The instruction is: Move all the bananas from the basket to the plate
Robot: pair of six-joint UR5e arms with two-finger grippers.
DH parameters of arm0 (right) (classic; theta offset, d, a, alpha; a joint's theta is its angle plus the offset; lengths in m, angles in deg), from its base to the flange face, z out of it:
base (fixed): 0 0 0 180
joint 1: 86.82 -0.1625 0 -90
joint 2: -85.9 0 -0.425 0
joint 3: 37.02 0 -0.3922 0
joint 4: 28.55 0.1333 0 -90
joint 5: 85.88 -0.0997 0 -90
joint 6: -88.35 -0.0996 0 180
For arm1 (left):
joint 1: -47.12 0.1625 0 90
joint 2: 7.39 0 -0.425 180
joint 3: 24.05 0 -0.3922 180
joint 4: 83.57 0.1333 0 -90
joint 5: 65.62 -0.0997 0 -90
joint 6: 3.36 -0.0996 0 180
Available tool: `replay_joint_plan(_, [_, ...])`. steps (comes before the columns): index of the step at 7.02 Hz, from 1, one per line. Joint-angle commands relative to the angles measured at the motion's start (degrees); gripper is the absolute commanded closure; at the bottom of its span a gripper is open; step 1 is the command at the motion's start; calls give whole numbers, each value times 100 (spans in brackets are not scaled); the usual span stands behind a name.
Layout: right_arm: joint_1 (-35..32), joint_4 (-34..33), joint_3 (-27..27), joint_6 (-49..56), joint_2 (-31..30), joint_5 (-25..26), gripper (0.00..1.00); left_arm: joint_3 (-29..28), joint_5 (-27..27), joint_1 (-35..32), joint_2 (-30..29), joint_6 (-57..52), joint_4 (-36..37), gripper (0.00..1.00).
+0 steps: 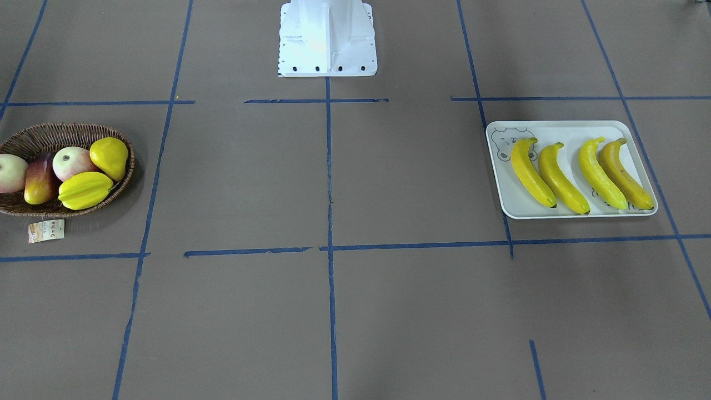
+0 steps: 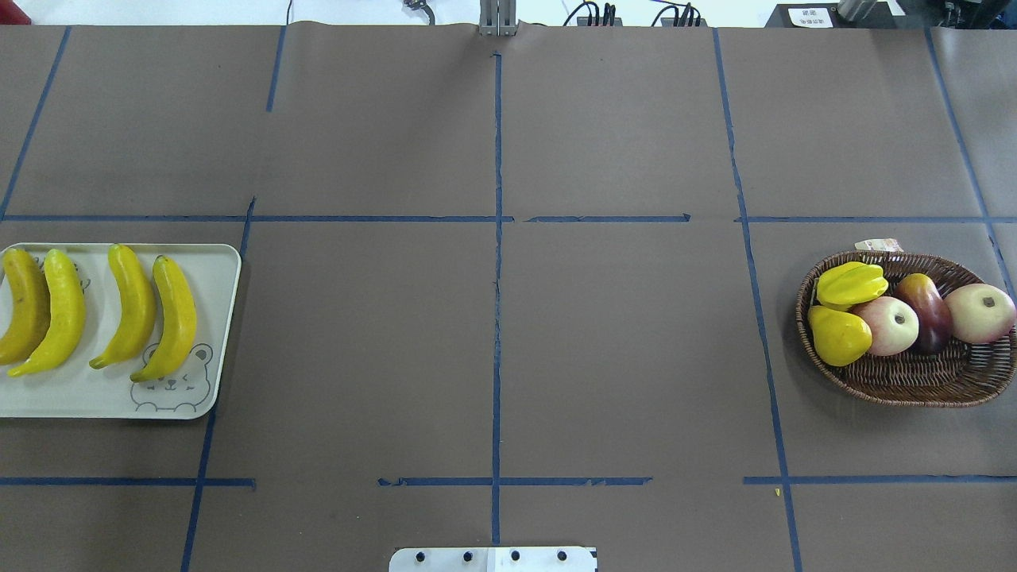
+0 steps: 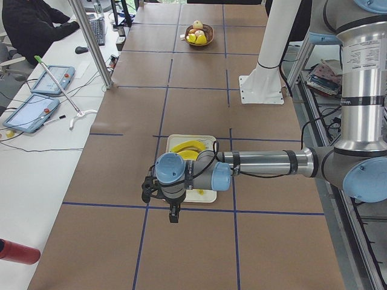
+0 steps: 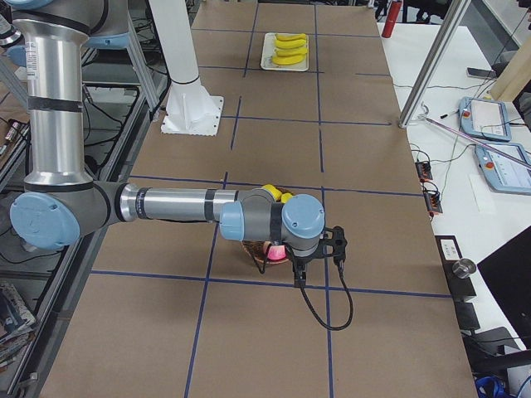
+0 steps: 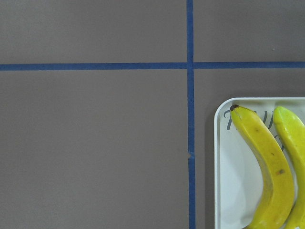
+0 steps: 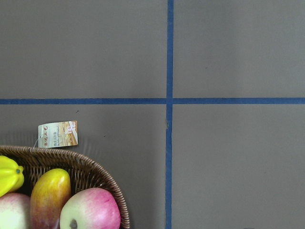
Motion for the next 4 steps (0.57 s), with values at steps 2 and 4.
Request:
replay_joint_plan(2, [4, 14, 15, 0, 2, -5, 0, -17, 9, 0, -3, 0, -3, 0])
replay_joint_plan(4, [4, 5, 33, 0, 28, 4, 0, -17, 9, 0, -3, 9, -3, 0])
